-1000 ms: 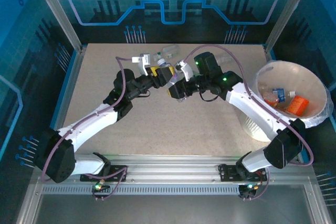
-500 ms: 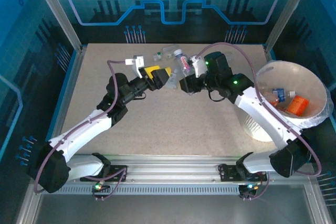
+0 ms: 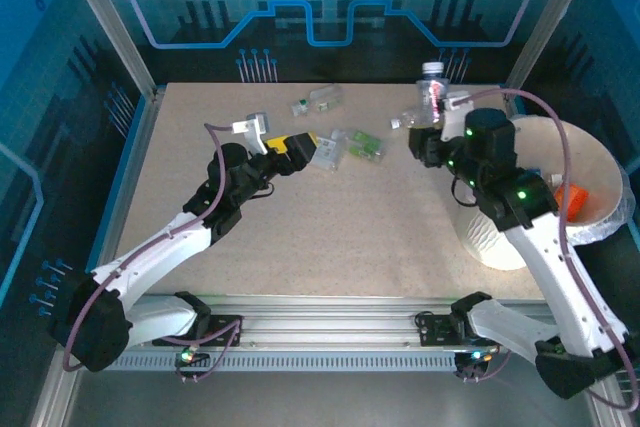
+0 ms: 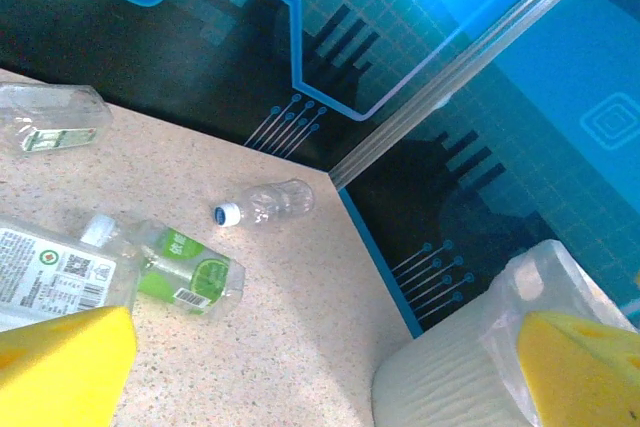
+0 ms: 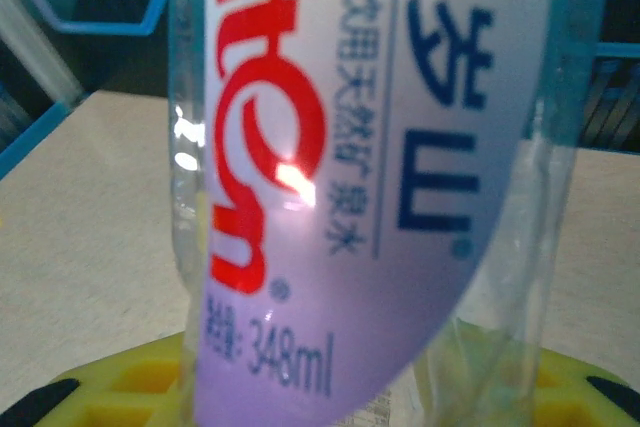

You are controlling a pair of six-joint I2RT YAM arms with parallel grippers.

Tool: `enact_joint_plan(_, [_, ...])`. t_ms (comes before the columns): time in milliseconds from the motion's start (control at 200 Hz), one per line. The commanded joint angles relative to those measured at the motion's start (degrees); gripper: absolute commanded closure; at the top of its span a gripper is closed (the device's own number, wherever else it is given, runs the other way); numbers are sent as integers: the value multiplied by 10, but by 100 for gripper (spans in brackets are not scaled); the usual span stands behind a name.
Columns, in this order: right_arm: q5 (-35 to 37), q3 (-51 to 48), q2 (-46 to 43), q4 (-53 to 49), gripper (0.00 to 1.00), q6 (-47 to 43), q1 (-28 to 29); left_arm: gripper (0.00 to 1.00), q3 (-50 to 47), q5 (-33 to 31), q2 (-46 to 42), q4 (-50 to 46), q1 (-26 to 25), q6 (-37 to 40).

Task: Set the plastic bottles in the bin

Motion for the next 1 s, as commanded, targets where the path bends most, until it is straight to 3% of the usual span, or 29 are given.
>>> enact_joint_plan(0, [99, -14, -41, -27, 66, 6, -28, 1, -10, -25, -11, -17, 5, -11])
enact_joint_plan(115, [149, -37, -85, -20, 67, 10, -62, 1, -11, -23, -8, -23, 7, -4])
enact_joint_plan(315, [130, -102, -162, 25, 66, 45, -161, 1, -5, -9, 3, -26, 8, -2])
enact_joint_plan(660, [138, -137, -160, -14, 63, 98, -312, 1, 3, -9, 14, -43, 8, -6])
enact_joint_plan(845, [99, -143, -133, -37, 54, 134, -358, 1, 12, -8, 21, -51, 9, -7])
enact_joint_plan(995, [28, -129, -101, -45, 31, 157, -378, 1, 19, -4, 26, -56, 9, -7])
